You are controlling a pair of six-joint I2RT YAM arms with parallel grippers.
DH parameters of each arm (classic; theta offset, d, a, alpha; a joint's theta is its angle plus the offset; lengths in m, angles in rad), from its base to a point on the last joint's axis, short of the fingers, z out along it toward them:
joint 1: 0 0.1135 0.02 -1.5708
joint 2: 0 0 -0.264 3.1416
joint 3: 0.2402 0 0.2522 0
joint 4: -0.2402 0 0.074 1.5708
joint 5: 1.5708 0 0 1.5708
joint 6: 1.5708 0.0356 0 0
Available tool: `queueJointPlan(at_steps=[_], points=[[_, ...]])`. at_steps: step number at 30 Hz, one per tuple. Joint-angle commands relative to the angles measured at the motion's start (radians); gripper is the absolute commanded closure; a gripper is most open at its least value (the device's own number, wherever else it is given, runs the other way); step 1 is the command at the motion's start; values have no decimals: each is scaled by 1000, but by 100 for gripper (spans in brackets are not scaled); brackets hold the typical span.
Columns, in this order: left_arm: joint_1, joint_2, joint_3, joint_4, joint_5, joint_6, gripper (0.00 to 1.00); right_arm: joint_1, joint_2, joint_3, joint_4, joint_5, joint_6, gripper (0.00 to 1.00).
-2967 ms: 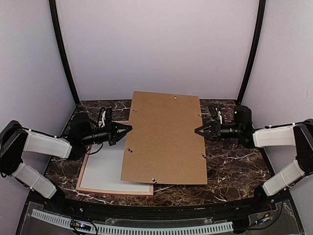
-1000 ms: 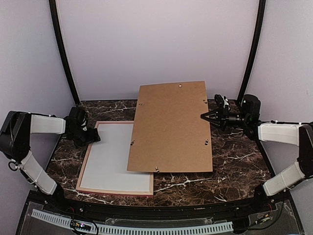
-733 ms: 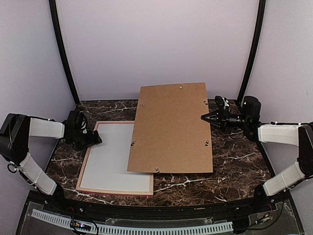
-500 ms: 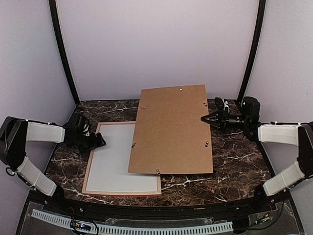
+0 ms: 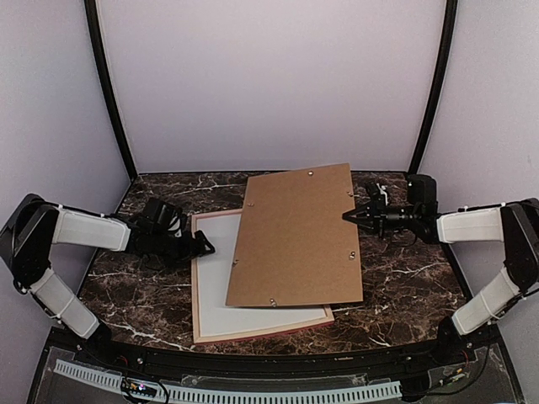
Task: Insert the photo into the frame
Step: Adjust the frame body at the center of the board, then place the backboard on the frame body.
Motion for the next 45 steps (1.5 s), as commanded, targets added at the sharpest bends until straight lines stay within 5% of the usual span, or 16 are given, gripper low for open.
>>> queueJointPlan(at_steps=[1,10,45], points=[[-3,3,56,16,1,23,8,21,32,11,88,-33,-10,100],[5,-27,121,-62,-85,112,5,106,182,63,168,-62,21,100],[109,12,116,-35,-2,140,4,221,493,232,403,-122,187,100]])
